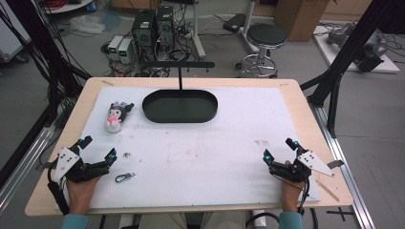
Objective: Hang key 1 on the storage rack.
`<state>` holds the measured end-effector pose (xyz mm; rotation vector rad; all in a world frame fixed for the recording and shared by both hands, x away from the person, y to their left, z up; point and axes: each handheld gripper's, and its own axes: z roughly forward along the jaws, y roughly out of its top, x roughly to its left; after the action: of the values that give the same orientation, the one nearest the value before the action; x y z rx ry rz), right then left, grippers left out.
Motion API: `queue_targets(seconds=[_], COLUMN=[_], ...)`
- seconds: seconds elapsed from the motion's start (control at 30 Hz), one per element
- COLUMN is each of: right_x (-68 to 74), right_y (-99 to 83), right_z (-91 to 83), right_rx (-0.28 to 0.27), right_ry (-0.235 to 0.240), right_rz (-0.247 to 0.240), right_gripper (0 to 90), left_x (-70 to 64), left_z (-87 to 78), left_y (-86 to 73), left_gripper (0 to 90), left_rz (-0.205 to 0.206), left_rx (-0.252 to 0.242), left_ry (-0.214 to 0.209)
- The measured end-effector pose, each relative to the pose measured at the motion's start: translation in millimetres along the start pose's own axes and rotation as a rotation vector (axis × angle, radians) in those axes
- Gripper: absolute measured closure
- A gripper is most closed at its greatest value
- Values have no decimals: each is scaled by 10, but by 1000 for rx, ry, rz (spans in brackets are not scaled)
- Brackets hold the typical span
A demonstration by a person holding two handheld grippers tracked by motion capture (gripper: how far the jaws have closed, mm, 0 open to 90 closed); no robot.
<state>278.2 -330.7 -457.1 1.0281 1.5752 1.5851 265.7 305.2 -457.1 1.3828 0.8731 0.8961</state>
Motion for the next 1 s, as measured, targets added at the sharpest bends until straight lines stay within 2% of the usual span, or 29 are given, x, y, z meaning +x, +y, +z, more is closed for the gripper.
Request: queue_targets(seconds=[0.2,0.23,0.53,0.77,0.9,1.0], right_x=[0,4,-1,2,6,4], right_y=[1,2,3,2,2,2], right_z=[4,3,8,6,7,9], right_rx=[-2,2,6,3,1,-1], right_ry=[-2,-2,-5,-5,-5,-4], right_rz=[-20,-2,-14,-15,-14,-19], right_gripper=[10,10,10,10,10,10], left_x=[0,0,2,13,30,44], left_z=[-1,-1,0,1,21,31], left_y=[-2,-1,0,3,23,85], left_gripper=[17,17,17,17,17,17], left_rz=[-6,-2,0,-16,-37,-30], left_rx=[-4,-5,0,-1,24,33], left_ry=[0,-2,-4,-4,-5,12])
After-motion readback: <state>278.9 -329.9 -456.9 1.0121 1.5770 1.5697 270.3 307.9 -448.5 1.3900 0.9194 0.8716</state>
